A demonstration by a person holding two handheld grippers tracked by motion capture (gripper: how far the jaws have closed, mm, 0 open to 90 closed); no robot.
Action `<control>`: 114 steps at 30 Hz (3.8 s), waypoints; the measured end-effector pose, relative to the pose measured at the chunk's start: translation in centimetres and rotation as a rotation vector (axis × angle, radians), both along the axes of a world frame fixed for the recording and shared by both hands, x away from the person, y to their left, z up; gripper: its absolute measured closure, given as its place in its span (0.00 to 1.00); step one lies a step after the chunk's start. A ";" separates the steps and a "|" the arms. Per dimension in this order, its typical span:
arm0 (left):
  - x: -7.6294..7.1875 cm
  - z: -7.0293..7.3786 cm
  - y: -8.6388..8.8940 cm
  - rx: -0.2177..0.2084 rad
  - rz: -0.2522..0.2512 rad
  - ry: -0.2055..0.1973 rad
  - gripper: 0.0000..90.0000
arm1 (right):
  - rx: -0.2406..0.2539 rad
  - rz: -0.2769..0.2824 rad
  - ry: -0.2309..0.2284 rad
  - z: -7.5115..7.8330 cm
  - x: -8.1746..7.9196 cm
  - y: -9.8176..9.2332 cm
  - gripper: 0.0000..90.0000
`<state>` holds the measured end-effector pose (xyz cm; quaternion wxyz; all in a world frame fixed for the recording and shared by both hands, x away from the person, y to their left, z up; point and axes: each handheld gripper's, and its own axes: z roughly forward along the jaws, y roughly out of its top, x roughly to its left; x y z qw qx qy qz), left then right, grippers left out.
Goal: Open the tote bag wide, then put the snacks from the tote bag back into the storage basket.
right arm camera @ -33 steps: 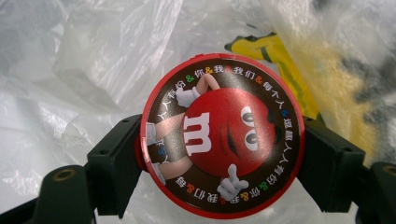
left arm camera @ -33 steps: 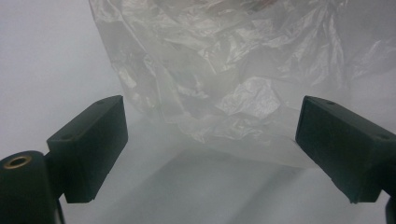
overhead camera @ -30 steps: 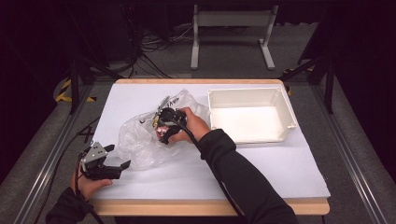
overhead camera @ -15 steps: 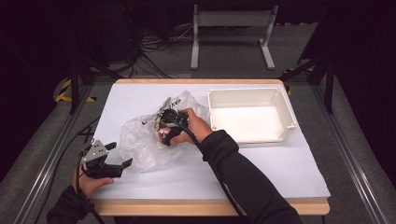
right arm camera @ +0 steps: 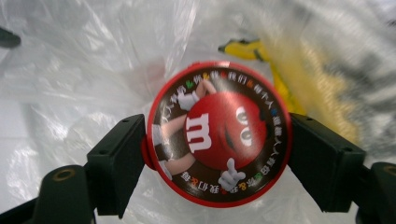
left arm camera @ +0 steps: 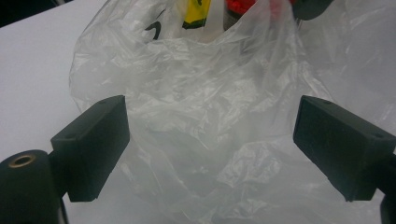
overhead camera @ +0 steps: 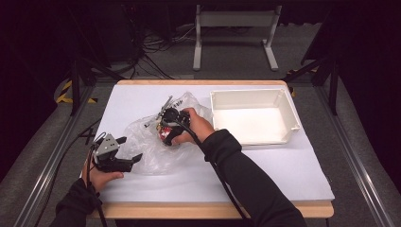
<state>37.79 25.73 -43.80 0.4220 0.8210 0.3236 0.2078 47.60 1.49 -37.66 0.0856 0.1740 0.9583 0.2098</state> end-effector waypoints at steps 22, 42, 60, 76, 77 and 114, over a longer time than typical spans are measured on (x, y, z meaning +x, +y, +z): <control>-3.9 -0.2 2.9 -0.049 0.022 -0.001 0.06 | 0.055 0.009 -0.032 1.5 -0.8 -1.1 0.26; -3.4 -1.6 1.8 0.002 0.008 0.037 0.07 | 0.065 0.041 -0.042 2.8 -1.7 -1.2 0.26; -3.2 -1.7 1.8 0.000 0.007 0.053 0.07 | 0.083 0.043 -0.059 4.6 -2.7 -2.6 0.26; -3.4 -1.7 2.0 -0.012 -0.005 0.035 0.06 | 0.108 0.040 -0.102 6.7 -3.2 -3.3 0.26; -3.4 -1.7 2.0 -0.013 -0.005 0.033 0.06 | 0.111 0.036 -0.107 7.0 -3.2 -3.5 0.26; -3.8 -1.7 2.1 -0.031 -0.026 -0.008 0.06 | 0.178 -0.123 -0.203 11.9 -3.3 -14.0 0.26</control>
